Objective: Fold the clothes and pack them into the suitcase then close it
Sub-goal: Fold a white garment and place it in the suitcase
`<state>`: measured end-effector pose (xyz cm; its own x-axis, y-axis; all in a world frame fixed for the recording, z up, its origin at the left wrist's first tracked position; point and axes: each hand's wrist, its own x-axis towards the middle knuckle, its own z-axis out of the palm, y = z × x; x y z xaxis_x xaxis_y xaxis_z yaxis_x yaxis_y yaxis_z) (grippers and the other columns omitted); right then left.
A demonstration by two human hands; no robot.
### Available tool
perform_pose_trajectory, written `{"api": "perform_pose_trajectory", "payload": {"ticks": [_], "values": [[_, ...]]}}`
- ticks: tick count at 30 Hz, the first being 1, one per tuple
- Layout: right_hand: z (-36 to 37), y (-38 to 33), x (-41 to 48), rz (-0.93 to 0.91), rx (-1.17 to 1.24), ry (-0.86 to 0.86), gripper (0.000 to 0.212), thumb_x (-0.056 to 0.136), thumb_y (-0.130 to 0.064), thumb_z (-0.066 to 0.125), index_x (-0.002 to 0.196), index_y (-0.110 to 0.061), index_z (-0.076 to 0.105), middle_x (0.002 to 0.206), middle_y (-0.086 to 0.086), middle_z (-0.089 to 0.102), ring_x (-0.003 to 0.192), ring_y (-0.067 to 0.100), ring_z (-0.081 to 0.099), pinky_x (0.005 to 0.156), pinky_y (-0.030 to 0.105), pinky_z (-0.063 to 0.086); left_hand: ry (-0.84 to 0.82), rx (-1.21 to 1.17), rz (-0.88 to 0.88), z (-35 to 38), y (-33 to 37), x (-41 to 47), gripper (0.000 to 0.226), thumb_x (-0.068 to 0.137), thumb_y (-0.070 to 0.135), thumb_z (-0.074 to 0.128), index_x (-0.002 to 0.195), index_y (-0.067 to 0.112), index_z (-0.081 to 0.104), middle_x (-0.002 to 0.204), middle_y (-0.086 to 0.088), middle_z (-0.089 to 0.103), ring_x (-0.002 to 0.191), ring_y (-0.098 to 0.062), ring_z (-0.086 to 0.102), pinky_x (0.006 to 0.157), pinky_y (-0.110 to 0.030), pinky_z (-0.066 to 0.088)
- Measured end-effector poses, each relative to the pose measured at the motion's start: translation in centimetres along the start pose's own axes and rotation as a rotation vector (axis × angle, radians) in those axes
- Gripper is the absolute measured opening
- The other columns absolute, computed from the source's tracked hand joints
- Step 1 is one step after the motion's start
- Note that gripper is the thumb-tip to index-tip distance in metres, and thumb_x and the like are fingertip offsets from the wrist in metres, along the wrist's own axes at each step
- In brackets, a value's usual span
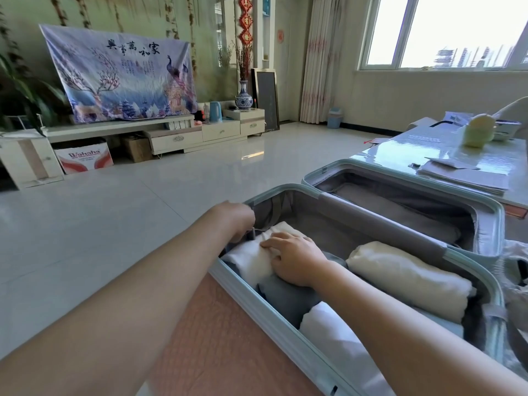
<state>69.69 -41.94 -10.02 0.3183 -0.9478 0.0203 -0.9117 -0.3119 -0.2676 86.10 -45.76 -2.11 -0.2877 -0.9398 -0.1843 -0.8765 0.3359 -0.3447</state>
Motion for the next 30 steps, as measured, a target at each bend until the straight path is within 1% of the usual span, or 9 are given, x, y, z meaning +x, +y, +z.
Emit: {"api": "perform_pose_trajectory", "payload": {"ticks": [6,12,14,16,18,21,23,26,30], "values": [[0.3,-0.4,0.2,0.029,-0.016,-0.041,0.052,0.091,-0.036,0.035,0.141,-0.046,0.045,0.154,-0.017,0.038,0.140,0.020,0.038,0.114,0.048,0.029,0.075,-0.007,-0.079,2.0,-0.2,-1.0,0.024,0.092,0.016,0.049,0.110,0.021,0.065,0.116,-0.003,0.066,0.105,-0.027,0.062,0.077,-0.031,0.038],[0.1,-1.2,0.1,0.031,-0.038,-0.036,0.048,0.096,-0.031,0.035,0.142,-0.043,0.045,0.154,-0.011,0.039,0.138,0.024,0.040,0.113,0.047,0.029,0.671,-1.346,-0.444,-1.0,-2.8,0.5,0.024,0.094,0.011,0.045,0.109,0.016,0.064,0.108,-0.011,0.067,0.096,-0.030,0.065,0.076,-0.031,0.051],[0.0,-1.2,0.1,0.033,-0.043,-0.037,0.049,0.097,-0.030,0.035,0.143,-0.043,0.044,0.155,-0.010,0.037,0.138,0.025,0.039,0.112,0.047,0.030,0.708,-1.533,-0.641,-1.8,-3.7,1.0,0.030,0.096,0.014,0.050,0.125,0.012,0.053,0.128,-0.014,0.058,0.107,-0.032,0.063,0.086,-0.036,0.055],[0.0,-1.2,0.1,0.034,-0.030,-0.048,0.050,0.096,-0.029,0.035,0.144,-0.044,0.042,0.156,-0.011,0.035,0.140,0.025,0.037,0.113,0.045,0.032,0.499,-1.272,-0.675,-1.8,-2.8,0.7,0.054,0.096,0.017,0.055,0.145,0.009,0.034,0.152,-0.018,0.029,0.129,-0.038,0.047,0.099,-0.042,0.046],[-0.1,-1.1,0.1,0.042,0.018,-0.067,0.054,0.094,-0.028,0.039,0.146,-0.044,0.040,0.158,-0.010,0.030,0.143,0.024,0.032,0.115,0.041,0.031,0.439,-0.896,-0.508,-1.1,-0.9,-0.1,0.064,0.092,0.010,0.055,0.151,0.013,0.029,0.162,-0.015,0.005,0.143,-0.036,0.027,0.109,-0.046,0.037],[-0.2,-0.6,-0.2,0.135,0.098,-0.050,0.062,0.089,-0.033,0.048,0.149,-0.042,0.032,0.158,-0.001,0.022,0.146,0.029,0.023,0.116,0.042,0.030,0.536,-0.519,-0.129,0.7,1.2,-0.3,0.047,0.089,0.008,0.051,0.132,0.025,0.056,0.150,-0.007,0.037,0.134,-0.027,0.038,0.106,-0.044,0.041],[-0.2,-0.2,-0.5,0.200,0.079,-0.058,0.064,0.089,-0.041,0.048,0.150,-0.041,0.031,0.158,0.003,0.022,0.147,0.028,0.020,0.116,0.044,0.027,0.310,-0.596,-0.025,2.0,2.0,-0.2,0.034,0.094,0.019,0.052,0.124,0.030,0.063,0.139,-0.001,0.054,0.124,-0.023,0.051,0.103,-0.038,0.044],[-0.3,0.0,-1.1,0.208,0.053,-0.092,0.063,0.090,-0.043,0.045,0.152,-0.042,0.031,0.157,-0.002,0.030,0.147,0.023,0.026,0.116,0.042,0.026,-0.146,-0.602,-0.035,3.6,3.2,-0.7,0.051,0.101,0.040,0.042,0.150,0.027,0.036,0.150,-0.009,0.044,0.131,-0.030,0.048,0.108,-0.041,0.040],[-0.1,0.1,-1.5,0.166,0.071,-0.177,0.068,0.091,-0.044,0.045,0.155,-0.043,0.022,0.166,-0.002,0.014,0.153,0.020,0.006,0.123,0.041,0.015,-0.215,-0.498,-0.047,3.3,3.6,-1.4,0.055,0.099,0.035,0.044,0.151,0.023,0.030,0.143,-0.012,0.049,0.125,-0.031,0.051,0.103,-0.042,0.043]]}}
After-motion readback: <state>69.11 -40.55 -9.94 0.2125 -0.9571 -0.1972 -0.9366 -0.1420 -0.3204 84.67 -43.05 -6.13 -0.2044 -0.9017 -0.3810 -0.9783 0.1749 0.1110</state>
